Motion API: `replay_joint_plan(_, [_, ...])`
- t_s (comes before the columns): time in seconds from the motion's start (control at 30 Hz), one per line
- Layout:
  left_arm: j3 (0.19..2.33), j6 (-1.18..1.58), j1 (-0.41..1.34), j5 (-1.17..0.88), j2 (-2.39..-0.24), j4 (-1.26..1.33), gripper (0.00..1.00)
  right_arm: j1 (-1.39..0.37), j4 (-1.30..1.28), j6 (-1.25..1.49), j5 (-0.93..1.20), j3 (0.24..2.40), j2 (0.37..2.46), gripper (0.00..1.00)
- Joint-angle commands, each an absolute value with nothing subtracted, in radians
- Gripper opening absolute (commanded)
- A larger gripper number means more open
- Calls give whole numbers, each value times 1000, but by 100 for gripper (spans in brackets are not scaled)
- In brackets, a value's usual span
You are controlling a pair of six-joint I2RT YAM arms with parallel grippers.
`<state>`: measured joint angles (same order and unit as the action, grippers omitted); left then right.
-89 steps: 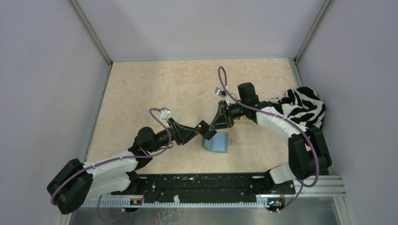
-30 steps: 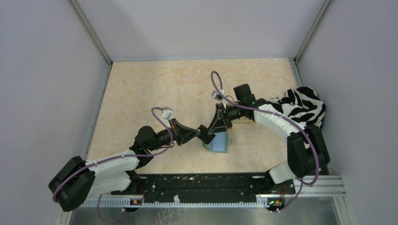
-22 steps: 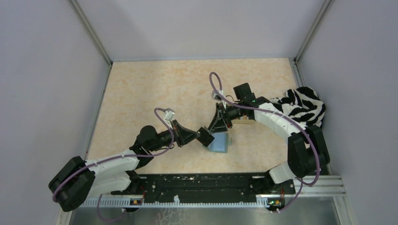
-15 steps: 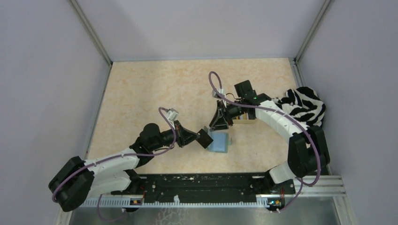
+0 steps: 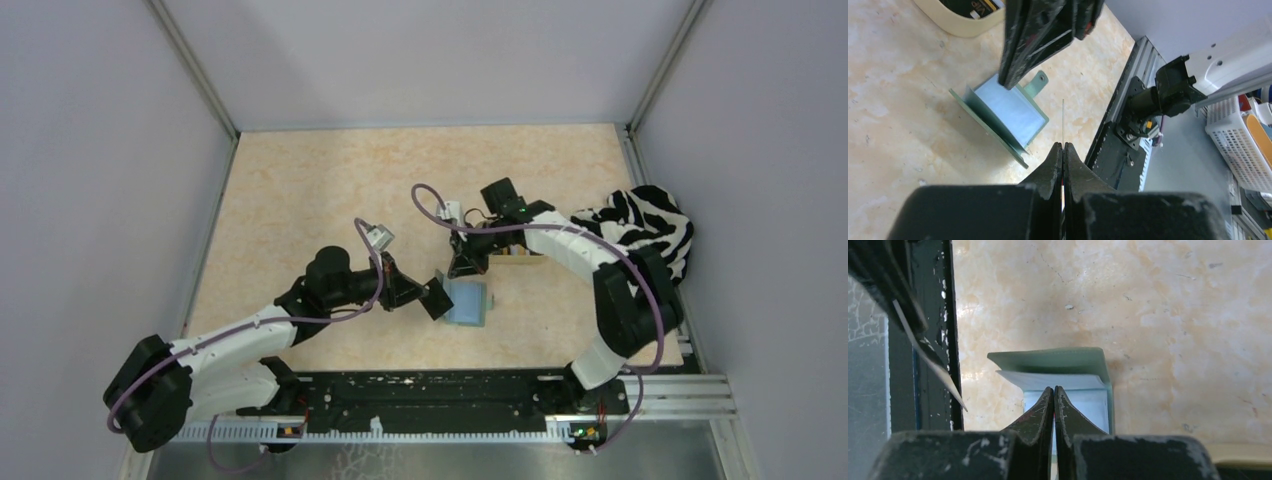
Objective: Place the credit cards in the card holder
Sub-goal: Insert the credit card into the card holder.
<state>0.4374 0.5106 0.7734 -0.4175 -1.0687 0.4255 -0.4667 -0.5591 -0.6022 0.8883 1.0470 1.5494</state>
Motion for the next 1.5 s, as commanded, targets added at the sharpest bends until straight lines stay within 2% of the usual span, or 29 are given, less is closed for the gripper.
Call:
replay_joint_plan(0.0, [450, 498, 756, -515, -1067, 370, 0, -523, -609, -647, 832, 1149, 1660, 0])
replay_joint_plan(0.23, [426, 551, 745, -584, -1098, 444, 0, -589, -511, -484, 763, 1209, 1793, 0])
replay_joint_plan(0.5, [460, 596, 725, -594, -1274, 529, 0, -589, -447, -397, 841, 1193, 1752, 0])
replay_joint_plan(0.83, [611, 501, 618, -665, -1485, 305, 0, -549, -627, -498, 854, 1256, 1792, 2])
replay_joint_plan(1.07, [612, 504, 583, -726, -1564, 312, 0, -540, -644, -556, 887, 1237, 1749, 2])
replay_joint_plan(1.47, [613, 486, 558, -809, -1611, 355, 0, -575, -611, -448, 776, 1271, 1900, 0])
